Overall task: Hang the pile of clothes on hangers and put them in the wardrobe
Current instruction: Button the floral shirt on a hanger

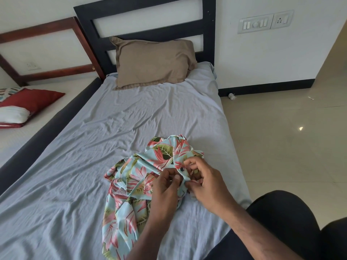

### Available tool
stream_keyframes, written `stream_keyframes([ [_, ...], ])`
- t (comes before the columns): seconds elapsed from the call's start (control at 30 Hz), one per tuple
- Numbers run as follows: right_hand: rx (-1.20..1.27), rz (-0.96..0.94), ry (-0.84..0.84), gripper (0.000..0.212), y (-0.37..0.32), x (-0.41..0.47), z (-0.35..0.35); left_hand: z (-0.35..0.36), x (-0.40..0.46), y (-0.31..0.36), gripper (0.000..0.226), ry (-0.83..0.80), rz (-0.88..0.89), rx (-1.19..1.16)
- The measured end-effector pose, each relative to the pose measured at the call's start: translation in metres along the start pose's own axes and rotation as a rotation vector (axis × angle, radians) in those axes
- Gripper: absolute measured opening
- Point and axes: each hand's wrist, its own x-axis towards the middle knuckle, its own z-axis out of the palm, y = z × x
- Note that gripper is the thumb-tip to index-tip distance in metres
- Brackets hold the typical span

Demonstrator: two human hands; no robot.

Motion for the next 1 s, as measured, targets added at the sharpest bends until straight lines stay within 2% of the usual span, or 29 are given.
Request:
stream_keyframes([
  [0.07, 0.015, 0.046, 0.088, 0.048, 0.003, 0.002, -0.002, -0.008, -0.006, -0.004, 0.003, -0.063, 0.162, 0.199],
  [0.1, 0.050, 0.077, 0.117, 0.044, 0.004, 0.004, -0.004, -0.012, -0.007, -0.010, 0.010, -0.092, 0.213, 0.322],
  [0.17, 0.095, 0.098, 0.168, 0.035, 0.003, 0.005, -0.007, -0.021, -0.005, -0.022, 0.022, -0.115, 0.259, 0.562],
  [0.23, 0.073, 0.075, 0.219, 0.025, 0.002, 0.005, -0.009, -0.028, -0.001, -0.027, 0.013, -0.053, 0.277, 0.630],
  [0.3, 0.020, 0.063, 0.250, 0.018, 0.001, 0.005, -0.013, -0.035, 0.004, -0.025, 0.006, 0.028, 0.263, 0.567],
  [0.37, -0.085, 0.058, 0.273, 0.013, 0.004, 0.006, -0.018, -0.045, 0.011, -0.016, 0.013, 0.068, 0.228, 0.459],
  [0.43, -0.212, 0.047, 0.312, 0.012, 0.008, 0.009, -0.023, -0.056, 0.019, -0.004, 0.012, 0.059, 0.197, 0.362],
  [0.5, -0.231, 0.063, 0.338, 0.012, 0.013, 0.012, -0.027, -0.067, 0.025, 0.009, 0.006, 0.005, 0.158, 0.268],
  [0.67, -0.225, 0.073, 0.330, 0.044, 0.012, 0.014, -0.031, -0.094, 0.037, 0.031, 0.008, -0.180, 0.046, -0.087],
  [0.73, -0.105, 0.120, 0.286, 0.046, 0.013, 0.015, -0.030, -0.098, 0.042, 0.037, 0.018, -0.200, 0.009, -0.151],
  [0.8, 0.061, 0.201, 0.182, 0.031, 0.013, 0.017, -0.031, -0.099, 0.050, 0.042, 0.034, -0.124, 0.004, -0.197],
  [0.9, 0.030, 0.238, 0.015, 0.007, 0.014, 0.014, -0.029, -0.099, 0.065, 0.048, 0.014, 0.101, 0.095, -0.113],
  [1.0, -0.098, 0.224, -0.002, 0.009, 0.014, 0.011, -0.027, -0.095, 0.066, 0.054, 0.009, 0.157, 0.099, -0.103],
])
